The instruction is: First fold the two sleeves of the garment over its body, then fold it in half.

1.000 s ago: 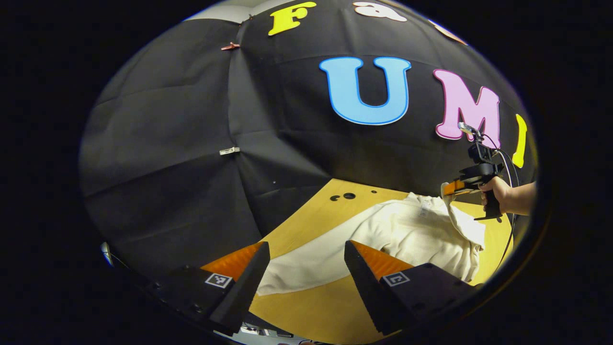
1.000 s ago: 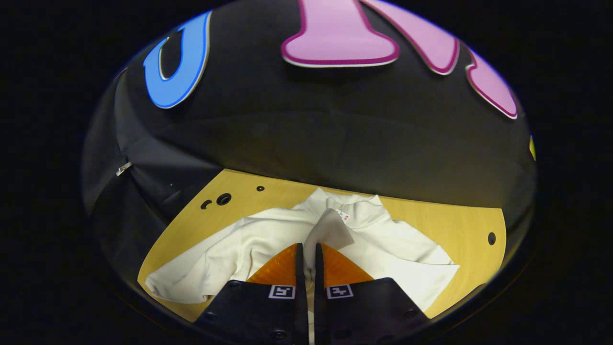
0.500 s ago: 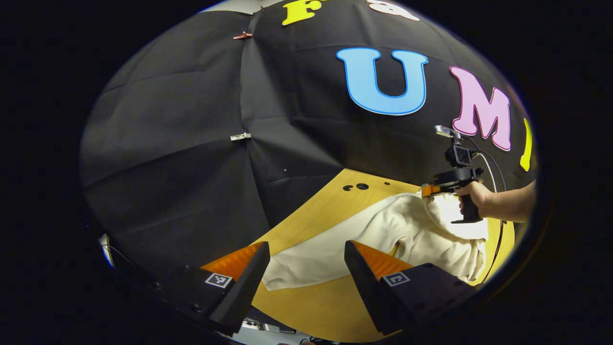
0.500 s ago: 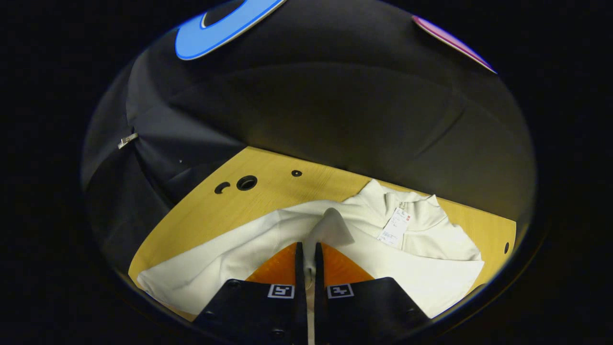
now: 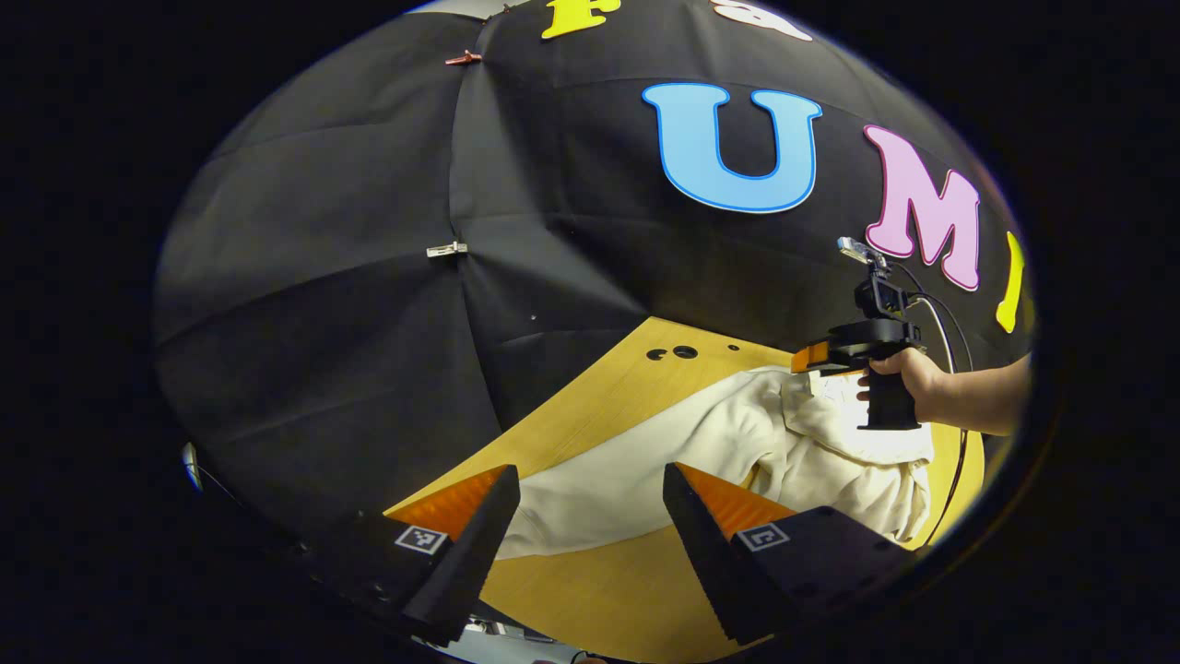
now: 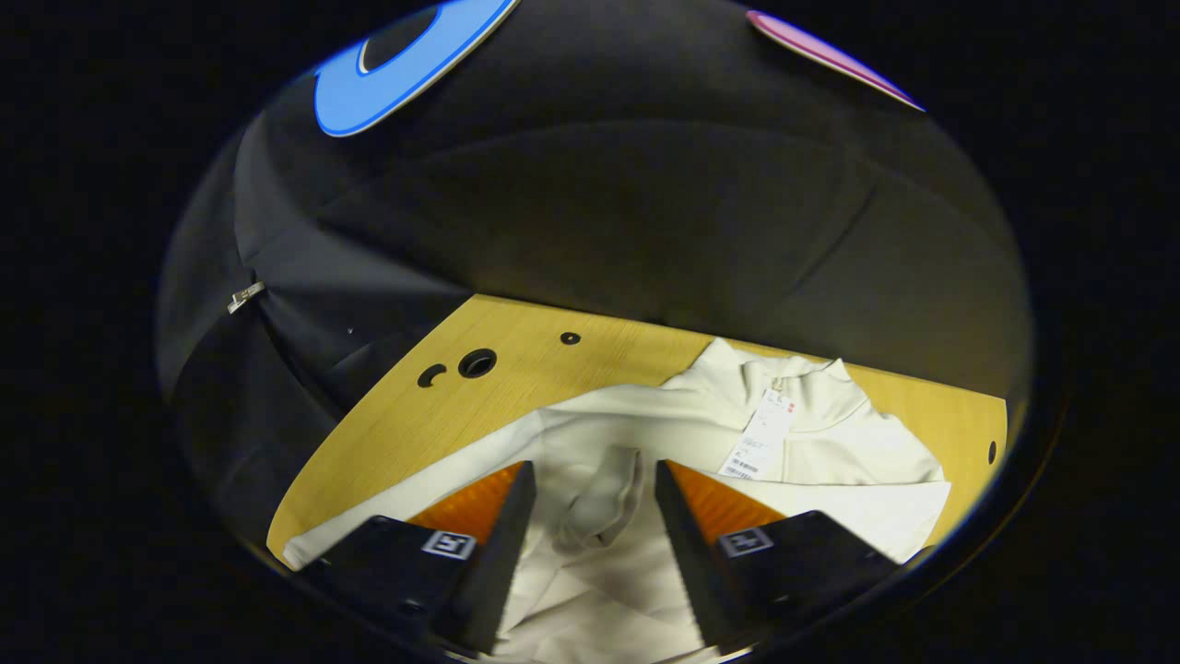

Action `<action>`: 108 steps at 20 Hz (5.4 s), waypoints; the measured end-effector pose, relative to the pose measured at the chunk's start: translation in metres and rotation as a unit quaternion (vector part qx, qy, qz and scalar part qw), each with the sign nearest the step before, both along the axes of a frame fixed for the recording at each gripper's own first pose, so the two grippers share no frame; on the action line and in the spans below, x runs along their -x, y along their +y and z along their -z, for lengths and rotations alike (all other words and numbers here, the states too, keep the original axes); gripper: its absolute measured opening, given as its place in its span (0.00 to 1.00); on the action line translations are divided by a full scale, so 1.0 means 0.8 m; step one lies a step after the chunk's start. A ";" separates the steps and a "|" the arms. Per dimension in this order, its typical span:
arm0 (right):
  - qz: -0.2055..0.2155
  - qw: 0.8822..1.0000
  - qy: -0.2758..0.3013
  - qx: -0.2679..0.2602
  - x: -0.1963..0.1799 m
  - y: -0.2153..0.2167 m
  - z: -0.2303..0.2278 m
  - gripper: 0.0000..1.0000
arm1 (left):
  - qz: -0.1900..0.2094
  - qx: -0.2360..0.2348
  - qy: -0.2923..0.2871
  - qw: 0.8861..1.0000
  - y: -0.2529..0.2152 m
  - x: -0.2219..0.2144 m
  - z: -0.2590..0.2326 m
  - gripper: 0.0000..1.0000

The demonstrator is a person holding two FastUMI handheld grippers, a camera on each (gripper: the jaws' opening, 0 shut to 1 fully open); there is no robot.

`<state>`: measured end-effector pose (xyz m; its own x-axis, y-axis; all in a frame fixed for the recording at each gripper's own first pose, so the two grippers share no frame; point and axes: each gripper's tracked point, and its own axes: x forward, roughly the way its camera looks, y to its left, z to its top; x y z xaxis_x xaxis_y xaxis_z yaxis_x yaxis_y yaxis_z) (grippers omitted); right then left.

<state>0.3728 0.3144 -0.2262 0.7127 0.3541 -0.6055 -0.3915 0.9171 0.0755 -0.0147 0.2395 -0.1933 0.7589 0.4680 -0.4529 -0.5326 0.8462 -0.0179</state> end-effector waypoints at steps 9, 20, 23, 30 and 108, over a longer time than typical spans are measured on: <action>0.058 0.997 -0.042 0.039 0.041 -0.195 -0.079 1.00 | -0.081 0.009 0.043 0.996 0.083 0.020 0.083 0.98; 0.207 0.974 -0.067 0.071 0.131 -0.452 -0.155 1.00 | -0.117 0.065 0.112 0.985 0.128 0.026 0.195 0.97; 0.229 0.968 -0.069 0.074 0.164 -0.489 -0.163 1.00 | -0.121 0.061 0.137 0.981 0.132 0.028 0.214 0.97; 0.265 0.961 -0.050 0.063 0.221 -0.543 -0.154 1.00 | -0.125 0.099 0.135 0.978 0.120 0.019 0.232 0.98; 0.206 0.978 0.018 -0.030 0.289 -0.463 -0.026 0.99 | 0.355 0.075 0.085 0.928 -0.337 -0.317 0.074 0.98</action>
<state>0.1414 -0.0562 -0.2055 0.7805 0.0766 -0.6205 0.0152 0.9898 0.1414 0.2386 -0.0304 -0.2528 0.7640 -0.1998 -0.6135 0.1520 0.9798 -0.1298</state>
